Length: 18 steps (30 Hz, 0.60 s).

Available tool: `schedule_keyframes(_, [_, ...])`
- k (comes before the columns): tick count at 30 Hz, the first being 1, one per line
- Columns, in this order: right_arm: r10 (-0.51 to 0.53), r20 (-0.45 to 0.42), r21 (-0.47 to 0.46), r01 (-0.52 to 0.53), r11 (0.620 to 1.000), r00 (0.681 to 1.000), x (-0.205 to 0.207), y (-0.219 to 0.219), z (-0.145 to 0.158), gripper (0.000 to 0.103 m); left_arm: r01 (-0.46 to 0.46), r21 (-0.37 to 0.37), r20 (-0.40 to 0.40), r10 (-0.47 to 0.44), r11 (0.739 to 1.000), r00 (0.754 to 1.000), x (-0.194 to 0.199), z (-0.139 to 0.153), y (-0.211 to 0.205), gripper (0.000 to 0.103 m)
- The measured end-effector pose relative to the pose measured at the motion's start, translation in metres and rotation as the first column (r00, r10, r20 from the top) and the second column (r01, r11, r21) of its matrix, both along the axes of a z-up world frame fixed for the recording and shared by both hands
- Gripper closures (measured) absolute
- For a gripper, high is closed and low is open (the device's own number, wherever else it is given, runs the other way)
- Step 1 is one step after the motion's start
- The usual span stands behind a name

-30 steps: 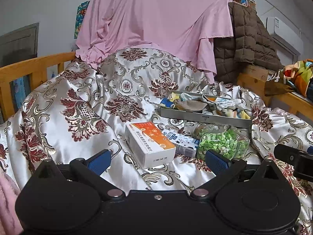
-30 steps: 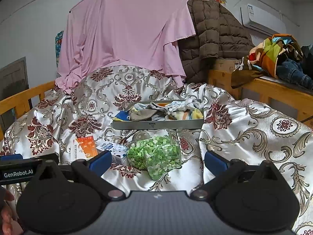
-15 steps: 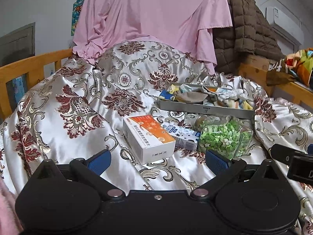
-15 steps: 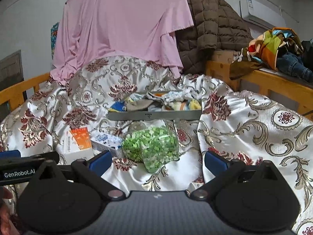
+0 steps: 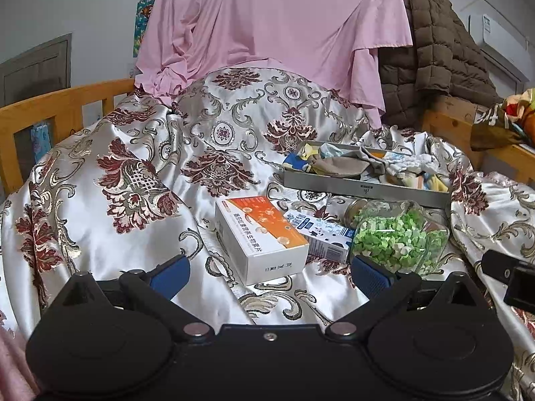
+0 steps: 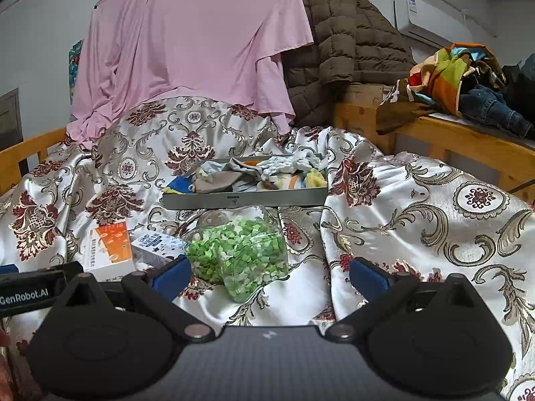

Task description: Organize soft objects

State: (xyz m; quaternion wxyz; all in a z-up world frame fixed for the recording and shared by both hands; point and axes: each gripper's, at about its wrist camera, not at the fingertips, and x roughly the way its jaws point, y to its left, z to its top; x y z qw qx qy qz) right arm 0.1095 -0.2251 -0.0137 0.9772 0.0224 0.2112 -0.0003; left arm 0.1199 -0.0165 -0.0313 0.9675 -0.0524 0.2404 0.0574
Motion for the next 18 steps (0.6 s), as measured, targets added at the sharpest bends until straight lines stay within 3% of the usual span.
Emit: schedule_keyframes(18, [-0.024, 0.016, -0.032, 0.025, 0.999, 1.0, 0.0077, 0.0027, -0.0091, 0.0, 0.006, 0.021, -0.01, -0.005, 1.0, 1.0, 0.0054, -0.0059, -0.0048, 0.001])
